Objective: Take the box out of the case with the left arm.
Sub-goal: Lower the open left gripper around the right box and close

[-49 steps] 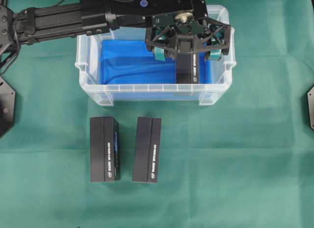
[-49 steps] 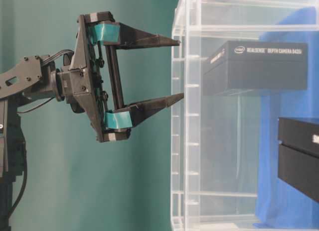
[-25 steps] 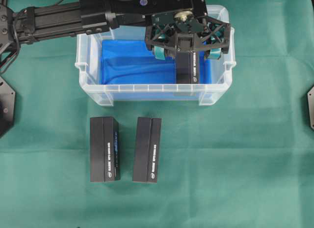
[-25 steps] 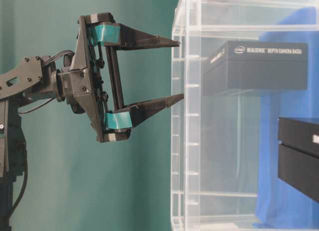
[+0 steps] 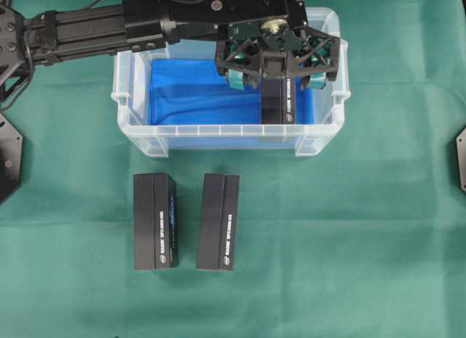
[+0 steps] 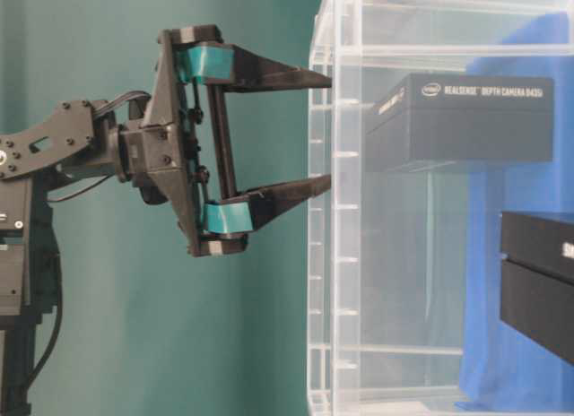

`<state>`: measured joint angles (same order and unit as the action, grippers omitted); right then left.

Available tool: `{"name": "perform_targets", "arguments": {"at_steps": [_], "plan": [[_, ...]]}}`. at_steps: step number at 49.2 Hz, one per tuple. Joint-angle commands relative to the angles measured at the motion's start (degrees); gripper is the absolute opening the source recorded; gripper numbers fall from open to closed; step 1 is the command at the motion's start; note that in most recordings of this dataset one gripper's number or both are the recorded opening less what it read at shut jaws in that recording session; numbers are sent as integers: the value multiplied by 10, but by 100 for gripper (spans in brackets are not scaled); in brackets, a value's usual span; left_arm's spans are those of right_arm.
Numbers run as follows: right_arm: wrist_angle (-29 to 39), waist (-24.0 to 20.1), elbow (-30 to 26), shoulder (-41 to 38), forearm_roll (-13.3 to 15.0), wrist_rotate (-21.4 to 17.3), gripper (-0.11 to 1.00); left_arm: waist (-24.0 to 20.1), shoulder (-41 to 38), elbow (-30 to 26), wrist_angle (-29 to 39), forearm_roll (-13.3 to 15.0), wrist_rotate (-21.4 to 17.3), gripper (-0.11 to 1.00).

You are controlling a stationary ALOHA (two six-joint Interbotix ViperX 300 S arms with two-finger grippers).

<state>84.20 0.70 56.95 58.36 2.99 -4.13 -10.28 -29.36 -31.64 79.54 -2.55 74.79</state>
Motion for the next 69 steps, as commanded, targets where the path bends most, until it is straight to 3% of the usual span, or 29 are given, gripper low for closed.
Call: {"name": "perform_targets", "arguments": {"at_steps": [1, 31, 69], "plan": [[1, 0, -15, -3, -2, -1, 1, -3, 12, -1, -6, -4, 1, 90], [1, 0, -15, -3, -2, -1, 1, -4, 10, 47, -64, -5, 1, 90], [0, 0, -15, -3, -2, -1, 1, -1, -9, 68, -86, -5, 0, 90]]}}
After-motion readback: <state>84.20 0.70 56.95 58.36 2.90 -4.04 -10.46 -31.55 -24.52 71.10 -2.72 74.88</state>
